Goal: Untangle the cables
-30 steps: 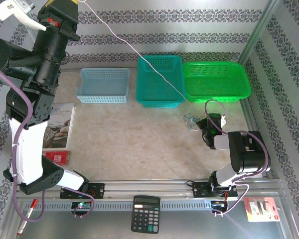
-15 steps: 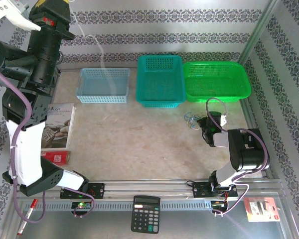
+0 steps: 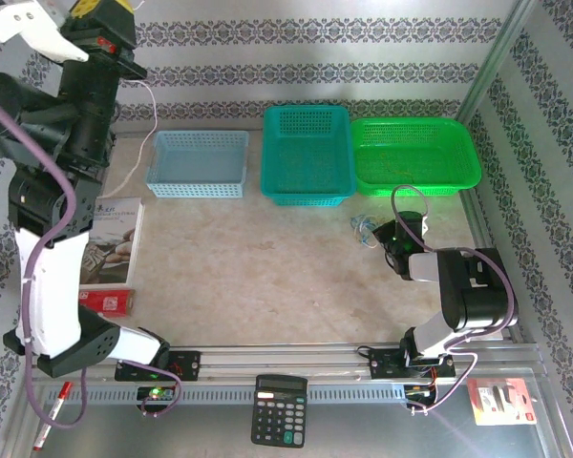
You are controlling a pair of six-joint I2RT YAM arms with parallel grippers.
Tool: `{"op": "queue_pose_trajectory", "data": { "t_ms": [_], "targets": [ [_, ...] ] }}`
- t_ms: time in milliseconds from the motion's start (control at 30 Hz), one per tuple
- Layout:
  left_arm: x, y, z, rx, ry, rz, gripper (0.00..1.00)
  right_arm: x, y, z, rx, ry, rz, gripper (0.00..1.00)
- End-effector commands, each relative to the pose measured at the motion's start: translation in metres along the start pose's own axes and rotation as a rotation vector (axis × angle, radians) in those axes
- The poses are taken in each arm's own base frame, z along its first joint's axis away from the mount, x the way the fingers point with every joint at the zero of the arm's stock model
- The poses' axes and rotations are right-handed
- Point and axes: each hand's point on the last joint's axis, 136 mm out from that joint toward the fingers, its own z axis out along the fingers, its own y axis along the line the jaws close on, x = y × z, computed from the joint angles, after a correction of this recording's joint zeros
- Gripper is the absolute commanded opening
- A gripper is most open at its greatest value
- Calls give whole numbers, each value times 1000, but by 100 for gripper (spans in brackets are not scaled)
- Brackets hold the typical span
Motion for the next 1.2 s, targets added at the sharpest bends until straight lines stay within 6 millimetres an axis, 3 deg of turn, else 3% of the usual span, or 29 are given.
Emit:
{"op": "queue_pose_trajectory", "data": {
  "t_ms": [0,367,567,767,967,1167],
  "targets": [
    [8,12,12,-39,-8,87,0,16,14,-5,-36,51,-31,0],
    [54,62,63,-132,22,119,0,66,43,-36,-114,116,-150,0],
    [81,86,97,-124,26,74,0,75,51,-57,-125,105,-237,0],
    [118,121,130,-143,71,52,0,78,54,-63,-125,105,-289,0],
    [159,163,143,-205,148,37,0,79,52,-61,-111,105,-313,0],
    [198,193,140,-247,231,55,0,81,52,-59,-110,110,-320,0]
  ]
}}
